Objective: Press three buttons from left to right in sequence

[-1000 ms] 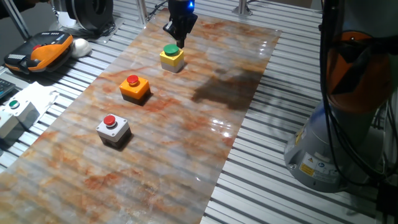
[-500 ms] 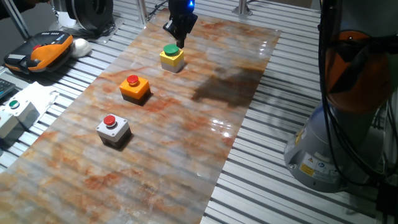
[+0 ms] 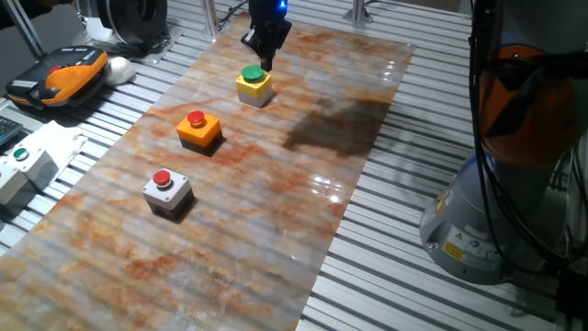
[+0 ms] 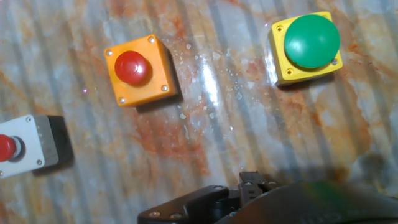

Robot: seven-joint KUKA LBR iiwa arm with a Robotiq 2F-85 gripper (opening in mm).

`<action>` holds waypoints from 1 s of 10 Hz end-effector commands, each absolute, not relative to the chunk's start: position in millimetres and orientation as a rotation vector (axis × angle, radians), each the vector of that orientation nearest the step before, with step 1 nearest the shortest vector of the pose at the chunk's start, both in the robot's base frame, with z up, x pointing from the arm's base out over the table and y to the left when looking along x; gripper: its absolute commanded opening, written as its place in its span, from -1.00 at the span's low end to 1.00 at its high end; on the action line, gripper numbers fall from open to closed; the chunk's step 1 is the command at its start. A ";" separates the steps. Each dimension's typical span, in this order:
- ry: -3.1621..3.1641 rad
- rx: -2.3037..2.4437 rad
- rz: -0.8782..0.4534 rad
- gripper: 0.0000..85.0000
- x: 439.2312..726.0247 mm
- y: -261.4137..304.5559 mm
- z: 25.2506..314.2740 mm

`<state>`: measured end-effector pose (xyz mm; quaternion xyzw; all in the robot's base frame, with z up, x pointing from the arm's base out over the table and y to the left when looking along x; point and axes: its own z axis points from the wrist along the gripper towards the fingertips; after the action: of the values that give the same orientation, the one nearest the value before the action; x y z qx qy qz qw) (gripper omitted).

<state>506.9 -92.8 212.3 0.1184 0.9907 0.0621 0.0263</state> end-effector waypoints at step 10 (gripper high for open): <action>3.073 0.344 0.255 -1.00 507.0 -92.8 212.4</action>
<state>507.0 -92.7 212.2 0.1103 0.9903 0.0823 0.0195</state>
